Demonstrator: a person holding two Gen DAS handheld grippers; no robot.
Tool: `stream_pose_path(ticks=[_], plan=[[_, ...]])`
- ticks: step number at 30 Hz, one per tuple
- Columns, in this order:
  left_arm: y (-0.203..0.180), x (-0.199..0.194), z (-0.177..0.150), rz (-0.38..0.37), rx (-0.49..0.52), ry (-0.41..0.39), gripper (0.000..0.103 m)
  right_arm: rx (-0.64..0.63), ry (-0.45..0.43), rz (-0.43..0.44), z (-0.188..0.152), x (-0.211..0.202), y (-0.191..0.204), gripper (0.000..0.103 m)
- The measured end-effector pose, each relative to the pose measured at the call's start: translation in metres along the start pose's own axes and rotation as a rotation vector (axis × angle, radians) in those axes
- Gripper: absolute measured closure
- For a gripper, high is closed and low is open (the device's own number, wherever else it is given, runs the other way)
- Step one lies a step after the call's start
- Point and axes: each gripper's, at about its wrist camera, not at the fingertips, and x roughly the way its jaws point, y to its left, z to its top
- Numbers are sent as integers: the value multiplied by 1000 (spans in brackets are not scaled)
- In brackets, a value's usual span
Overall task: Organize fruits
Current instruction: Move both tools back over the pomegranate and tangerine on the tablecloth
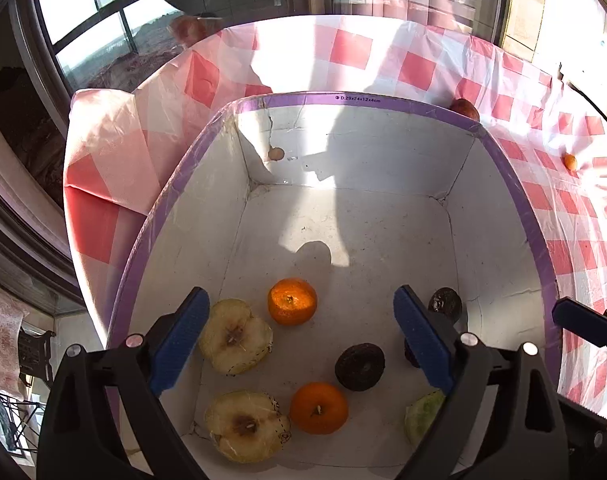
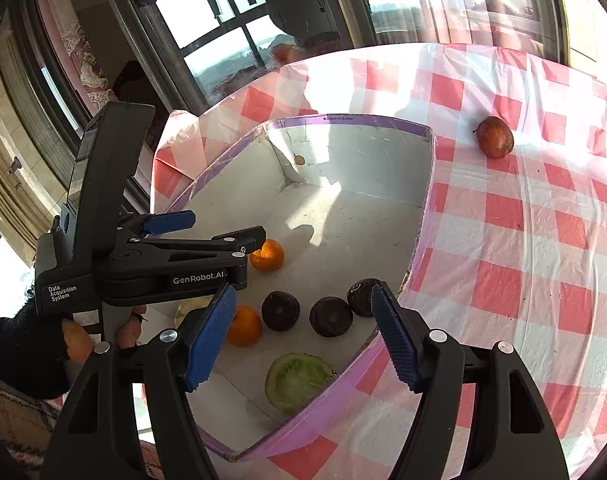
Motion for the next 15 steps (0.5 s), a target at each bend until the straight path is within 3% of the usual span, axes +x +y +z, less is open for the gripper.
stream_pose_path(ticks=[3,7,10,15], plan=[[-10,-11,13,69,0,-71,6,37,-26,56,5,-12,-13,26],[-24,-24,31,116,-27,-145,2,114,-37,28,7,-26,-45,25],[-45,-27,43,90,-8,-155,2,171,-8,-76,3,-30,-78,25],[-102,-33,54,-21,69,-169,2,264,59,-220,-15,-35,-137,24]])
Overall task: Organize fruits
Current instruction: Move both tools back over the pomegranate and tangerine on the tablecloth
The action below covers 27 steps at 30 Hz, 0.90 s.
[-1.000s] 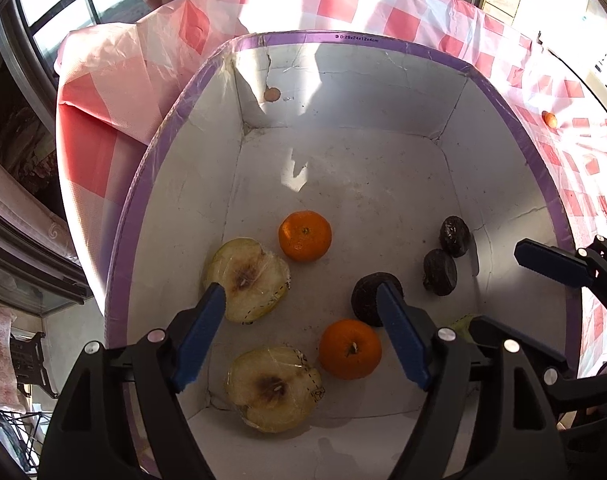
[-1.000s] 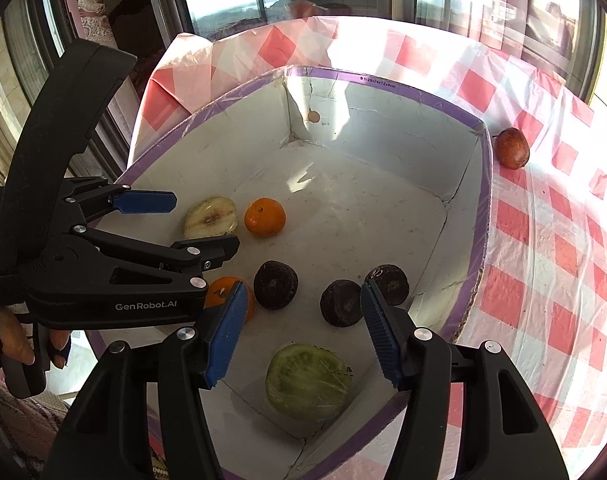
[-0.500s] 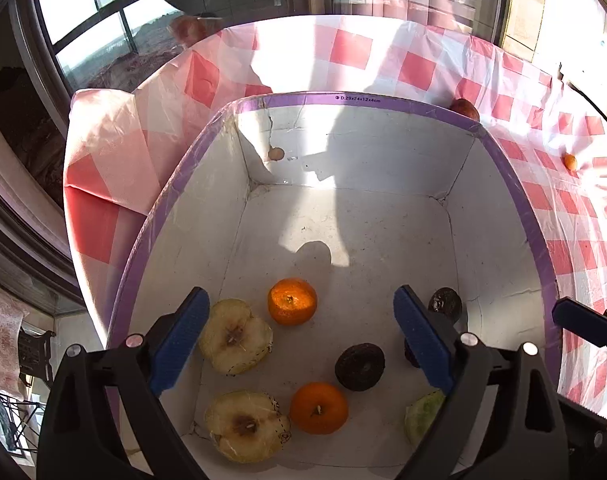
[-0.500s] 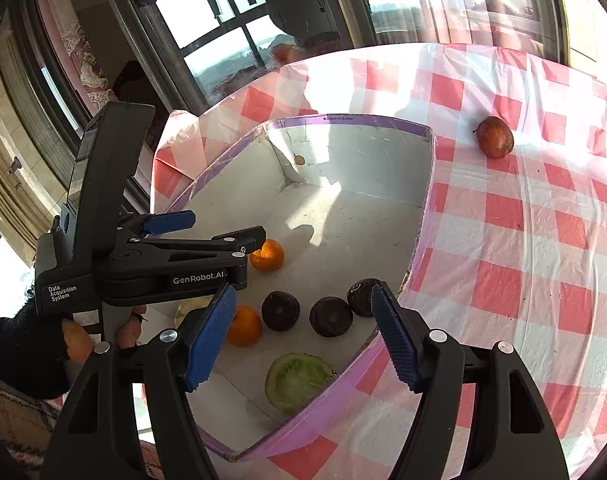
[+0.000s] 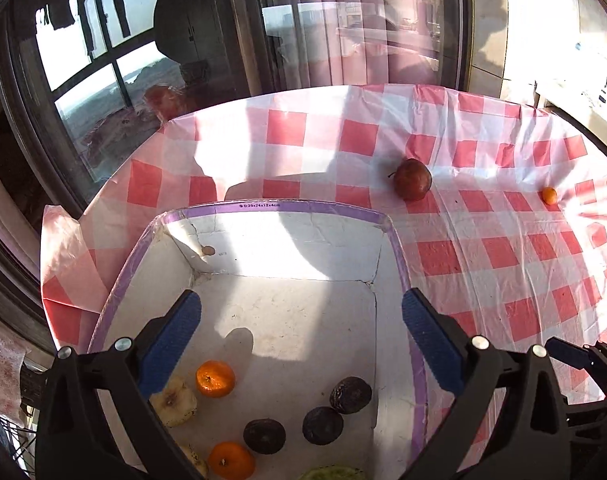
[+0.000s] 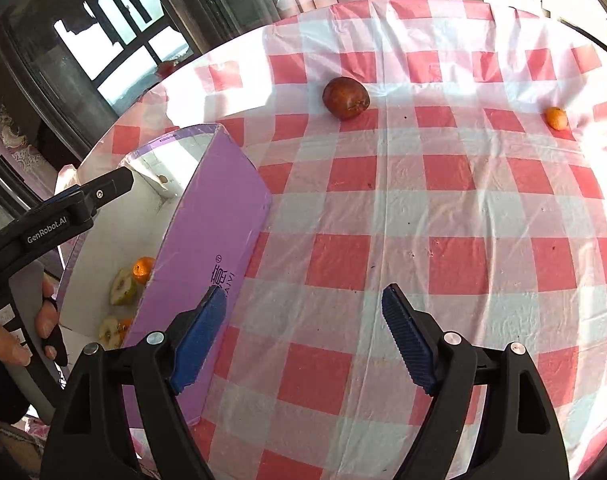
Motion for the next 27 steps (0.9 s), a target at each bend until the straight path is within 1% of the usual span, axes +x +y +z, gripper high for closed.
stream_pose_path(ticks=[3,6,8,10,13,17,19,21,24,27], plan=[[-48,0,5,-70,89,-19,2,60,35,-69,-3,7,-38,23],[-98,4,5,-131,200,-32,2,99,56,-132,-6,11,-73,23],[-129,13,3,-162,253,-4,2,113,61,-183,-6,14,-95,23],[-154,28,-1,-185,275,36,2,119,55,-242,-3,19,-117,23],[-182,59,-3,-180,283,111,2,126,23,-317,8,26,-150,23],[-197,108,2,-136,249,181,2,150,-45,-404,32,38,-196,23],[-196,133,7,-107,208,215,2,176,-83,-432,48,44,-218,23],[-189,159,14,-76,141,255,2,196,-107,-460,66,53,-237,23],[-176,188,27,-32,48,271,2,212,-145,-486,92,62,-262,23],[-165,212,41,6,-19,254,2,214,-172,-495,117,72,-282,24]])
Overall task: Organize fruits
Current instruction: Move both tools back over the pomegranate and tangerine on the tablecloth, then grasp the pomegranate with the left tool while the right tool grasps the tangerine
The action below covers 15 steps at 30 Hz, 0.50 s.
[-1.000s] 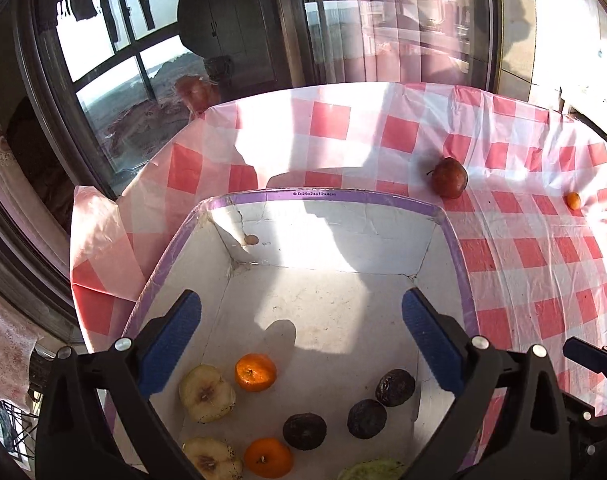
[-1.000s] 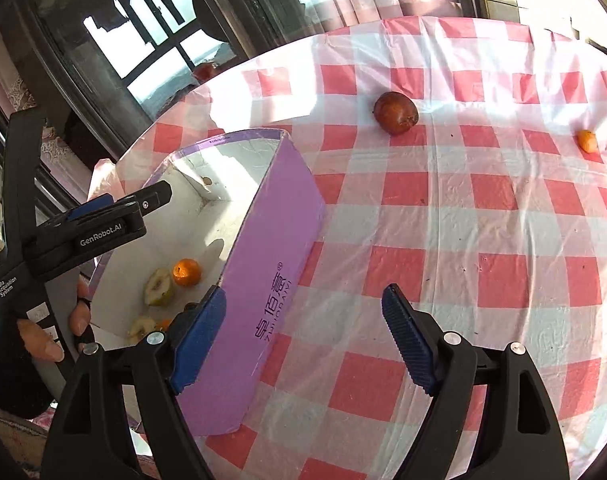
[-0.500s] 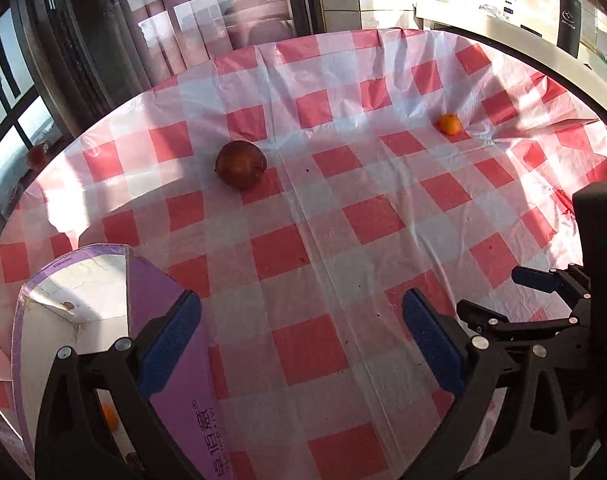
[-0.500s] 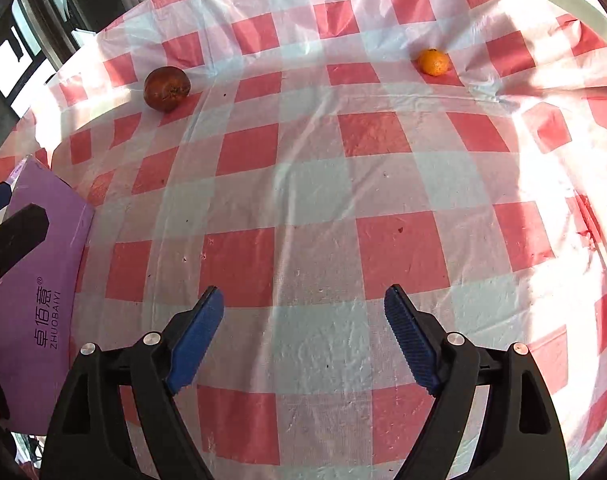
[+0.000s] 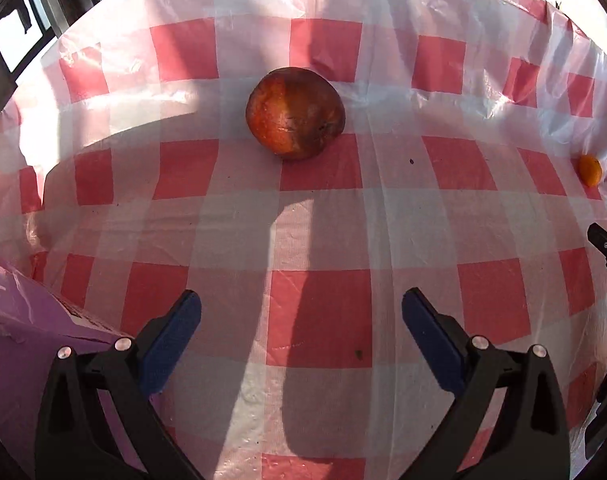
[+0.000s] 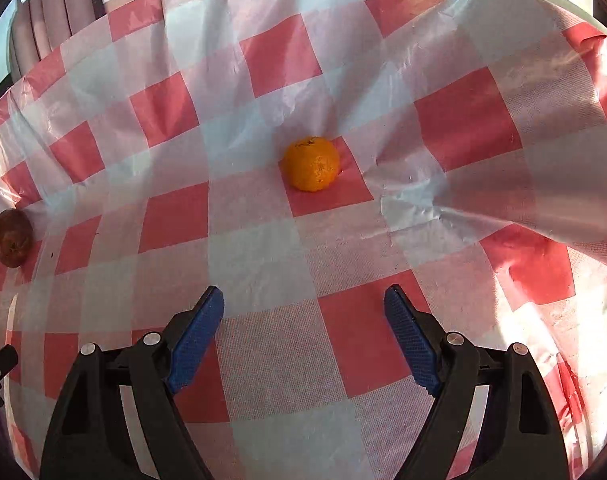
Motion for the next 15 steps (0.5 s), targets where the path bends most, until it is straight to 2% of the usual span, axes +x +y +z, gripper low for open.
stream_pose_path(ticks=[3,6,8,10,15], plan=[[4,16,17,11,-37,-21,2,10,-22,14,24,16,-3,24],[6,30,33,3,-74,-46,2,12,-45,32,46,28,-1,30],[7,39,42,3,-88,-54,2,12,-37,28,57,38,1,38],[8,46,50,3,-96,-64,2,16,-18,24,64,47,1,43],[15,61,69,-19,-130,-93,2,14,-13,3,72,53,2,45]])
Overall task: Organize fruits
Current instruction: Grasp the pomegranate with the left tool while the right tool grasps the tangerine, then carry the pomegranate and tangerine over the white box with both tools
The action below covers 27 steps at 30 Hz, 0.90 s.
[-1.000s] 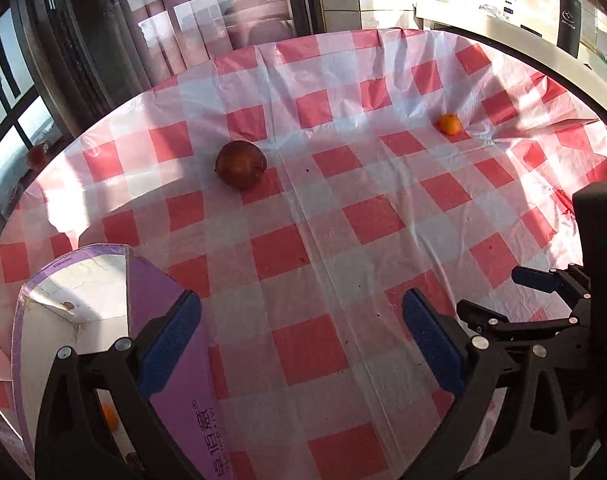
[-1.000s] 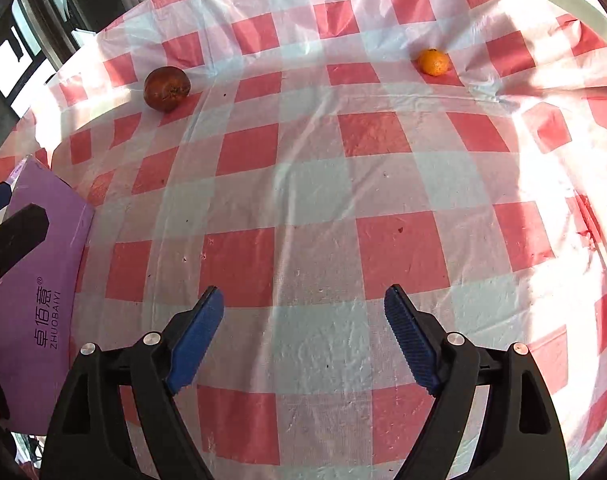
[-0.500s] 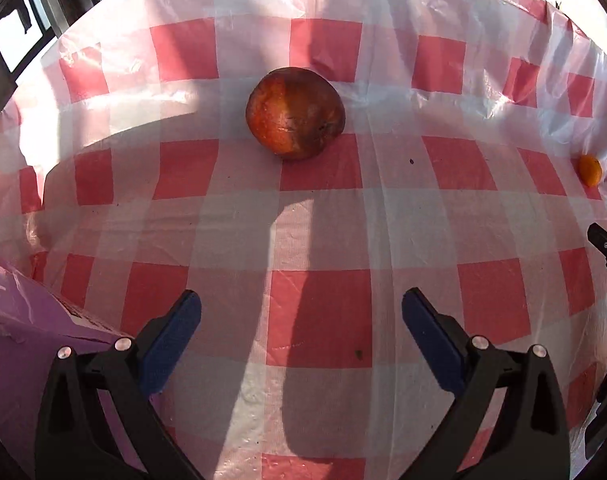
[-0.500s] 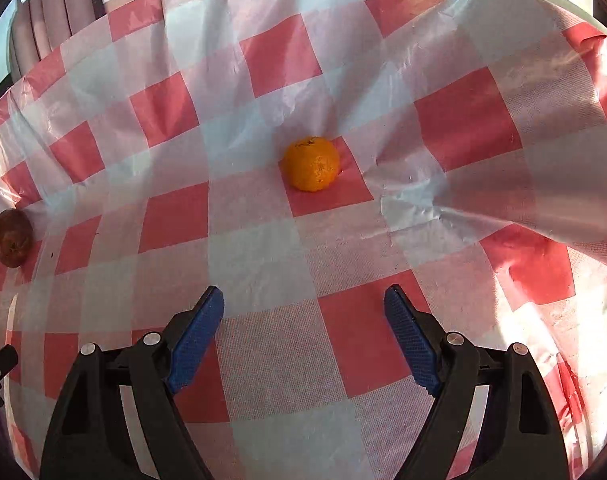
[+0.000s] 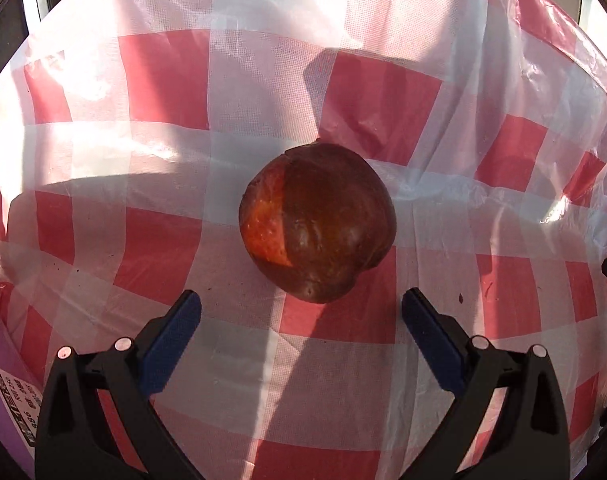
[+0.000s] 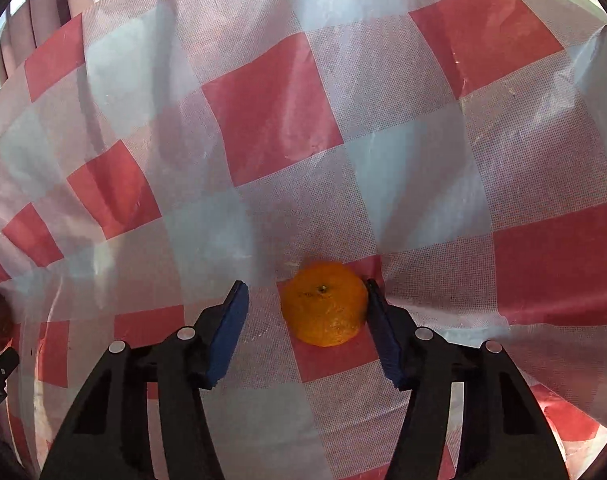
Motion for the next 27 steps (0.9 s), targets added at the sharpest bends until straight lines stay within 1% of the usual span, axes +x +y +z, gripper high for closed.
stream_pose_path(ticks=[3,5,10,11,13,14,15,16,18,19,22,24,27], plan=[[6,11,12,6,-16,-9,2,16,-3,17,1,0,-3,47],[8,17,22,-4,-20,-18,2,21,-4,24,1,-1,-7,47],[7,34,39,-11,16,-16,3,13,-1,14,2,-2,-5,47],[7,35,40,-29,13,-15,4,12,0,11,2,-2,-6,47],[7,35,41,-46,33,-36,14,9,0,8,2,-2,-4,47],[2,32,39,-64,63,-49,27,9,1,8,2,-2,-3,47],[-2,29,38,-71,97,-61,38,9,1,8,3,-2,-3,47],[-4,28,37,-81,118,-55,38,9,1,6,2,-2,-3,47],[-6,23,33,-105,101,-38,39,11,-1,3,2,-1,0,50],[-3,21,31,-107,99,-31,39,17,-3,2,2,0,1,53],[2,7,15,-137,50,-17,39,54,-13,3,0,-7,-5,64],[6,-6,-1,-162,15,-4,39,77,-19,23,0,-7,-10,65],[9,-26,-28,-192,-4,22,39,48,-15,13,-7,-14,-7,65]])
